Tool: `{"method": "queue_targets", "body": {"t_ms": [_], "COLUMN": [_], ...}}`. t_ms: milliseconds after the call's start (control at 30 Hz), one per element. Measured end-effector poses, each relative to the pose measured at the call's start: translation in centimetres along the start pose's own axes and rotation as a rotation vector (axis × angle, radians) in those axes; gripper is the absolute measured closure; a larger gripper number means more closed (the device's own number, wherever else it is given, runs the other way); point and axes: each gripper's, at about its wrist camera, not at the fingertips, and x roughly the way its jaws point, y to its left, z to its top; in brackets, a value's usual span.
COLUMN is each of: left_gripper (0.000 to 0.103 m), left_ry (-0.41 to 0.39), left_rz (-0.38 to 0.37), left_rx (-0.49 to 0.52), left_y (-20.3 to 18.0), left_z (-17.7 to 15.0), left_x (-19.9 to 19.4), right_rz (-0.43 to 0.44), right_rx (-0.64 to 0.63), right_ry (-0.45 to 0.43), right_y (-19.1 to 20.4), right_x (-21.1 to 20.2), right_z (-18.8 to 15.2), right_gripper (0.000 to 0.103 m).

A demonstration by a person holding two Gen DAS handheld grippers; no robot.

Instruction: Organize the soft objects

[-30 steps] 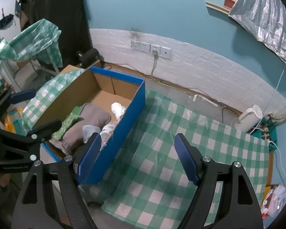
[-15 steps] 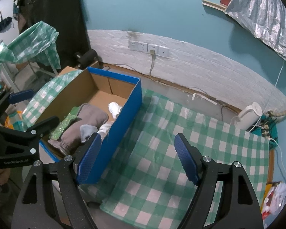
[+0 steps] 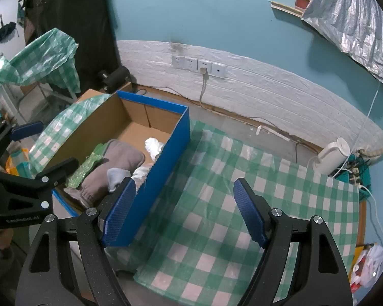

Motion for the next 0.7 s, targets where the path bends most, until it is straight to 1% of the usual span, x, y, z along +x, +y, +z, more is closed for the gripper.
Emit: {"method": "queue_targets", "body": {"t_ms": [700], "left_gripper": [0.009], "left_ry": [0.008], "left_rz": [-0.001], "left_rx": [0.0], "left_y": [0.23], "left_z": [-0.03], "left_x": [-0.03], "right_rz": [0.0], "right_rx": [0.0], "right_ry": [0.0], "right_y": [0.14], "right_x": [0.02], "right_z": [0.01], "right_gripper": [0.024]}}
